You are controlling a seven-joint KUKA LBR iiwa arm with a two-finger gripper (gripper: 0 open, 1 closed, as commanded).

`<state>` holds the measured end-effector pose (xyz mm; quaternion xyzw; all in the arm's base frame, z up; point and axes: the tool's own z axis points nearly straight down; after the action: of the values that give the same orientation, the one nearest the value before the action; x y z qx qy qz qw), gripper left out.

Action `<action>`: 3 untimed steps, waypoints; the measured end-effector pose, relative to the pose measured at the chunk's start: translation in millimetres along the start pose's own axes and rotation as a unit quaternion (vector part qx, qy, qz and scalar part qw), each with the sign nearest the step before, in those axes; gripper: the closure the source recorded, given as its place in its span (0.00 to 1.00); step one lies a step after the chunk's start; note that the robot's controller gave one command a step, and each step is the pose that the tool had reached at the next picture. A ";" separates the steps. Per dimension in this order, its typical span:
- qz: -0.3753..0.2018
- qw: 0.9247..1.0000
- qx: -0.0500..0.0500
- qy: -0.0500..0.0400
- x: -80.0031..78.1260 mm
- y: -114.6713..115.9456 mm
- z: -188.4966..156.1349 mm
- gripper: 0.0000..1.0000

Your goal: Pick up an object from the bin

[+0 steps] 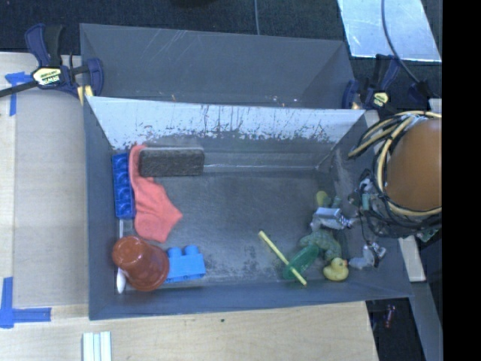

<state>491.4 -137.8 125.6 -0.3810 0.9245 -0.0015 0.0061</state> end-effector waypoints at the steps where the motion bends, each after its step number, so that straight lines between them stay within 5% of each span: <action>1: -0.122 0.993 0.002 -0.001 -24.5 2.2 12.3 0.00; 2: -0.181 0.984 0.005 -0.003 -27.4 26.4 16.9 0.00; 3: -0.166 0.986 0.005 -0.005 -26.5 28.6 32.8 1.00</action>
Offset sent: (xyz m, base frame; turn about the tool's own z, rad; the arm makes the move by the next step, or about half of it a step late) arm -0.0093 0.0438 -0.0197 -0.3559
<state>490.5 -98.8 92.8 -0.5293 0.8483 -0.0055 0.0123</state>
